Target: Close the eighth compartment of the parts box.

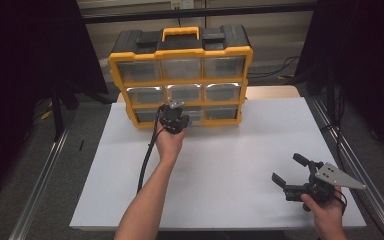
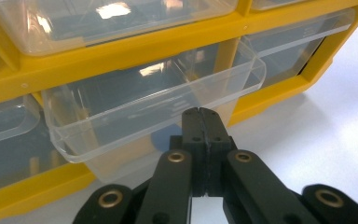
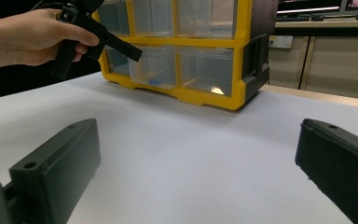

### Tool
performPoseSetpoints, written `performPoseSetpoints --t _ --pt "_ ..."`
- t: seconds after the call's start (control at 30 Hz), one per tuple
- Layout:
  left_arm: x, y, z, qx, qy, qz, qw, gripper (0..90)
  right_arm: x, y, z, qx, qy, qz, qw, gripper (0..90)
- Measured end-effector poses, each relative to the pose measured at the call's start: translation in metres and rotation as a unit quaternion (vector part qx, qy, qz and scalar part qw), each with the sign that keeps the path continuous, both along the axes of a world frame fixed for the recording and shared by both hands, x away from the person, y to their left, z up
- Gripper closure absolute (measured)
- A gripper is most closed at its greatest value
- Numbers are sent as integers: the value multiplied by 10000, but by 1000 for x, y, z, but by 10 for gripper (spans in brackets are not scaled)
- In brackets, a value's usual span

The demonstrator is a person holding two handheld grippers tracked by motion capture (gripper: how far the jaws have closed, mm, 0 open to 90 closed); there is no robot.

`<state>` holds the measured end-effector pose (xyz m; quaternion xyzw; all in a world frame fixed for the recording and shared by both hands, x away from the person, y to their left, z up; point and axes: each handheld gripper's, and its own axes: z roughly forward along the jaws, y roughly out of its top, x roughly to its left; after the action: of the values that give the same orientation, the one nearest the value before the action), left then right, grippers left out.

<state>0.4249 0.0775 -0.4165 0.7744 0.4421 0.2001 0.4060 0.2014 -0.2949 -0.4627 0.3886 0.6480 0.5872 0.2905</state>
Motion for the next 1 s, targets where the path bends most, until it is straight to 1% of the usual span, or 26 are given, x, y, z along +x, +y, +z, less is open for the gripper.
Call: performPoseSetpoints --t 0.1,0.17,0.2,0.23,0.53,0.6,0.63,0.67,0.7,0.97,1.0 --pt "0 -1 -1 -68 -5 52 10000 900 0 0 0 -11 3 4 10000 0" --pt "0 -1 -1 -35 -12 59 10000 900 0 0 0 -10 2 -1 10000 0" --pt "1 -1 -1 -85 -20 107 9999 900 0 0 0 -11 1 -2 10000 0" --pt "1 -1 -1 -65 -50 101 9999 900 0 0 0 -8 2 0 10000 0" --pt "2 -2 -1 -84 -54 155 9998 900 0 0 0 11 -2 3 10000 0" --pt "2 -2 -1 -55 -60 158 9998 900 0 0 0 13 -6 4 10000 0" --pt "2 0 0 84 -42 86 9999 900 0 0 0 23 -1 4 10000 0" --pt "2 0 0 91 -46 83 9999 900 0 0 0 23 -1 7 10000 0" --pt "2 0 0 55 -50 105 9999 900 0 0 0 20 -1 5 10000 0" --pt "3 0 -1 74 -74 143 9998 900 0 0 0 19 -4 3 10000 0" --pt "3 -2 -2 -31 -103 198 9997 900 0 0 0 20 -10 3 10000 0"
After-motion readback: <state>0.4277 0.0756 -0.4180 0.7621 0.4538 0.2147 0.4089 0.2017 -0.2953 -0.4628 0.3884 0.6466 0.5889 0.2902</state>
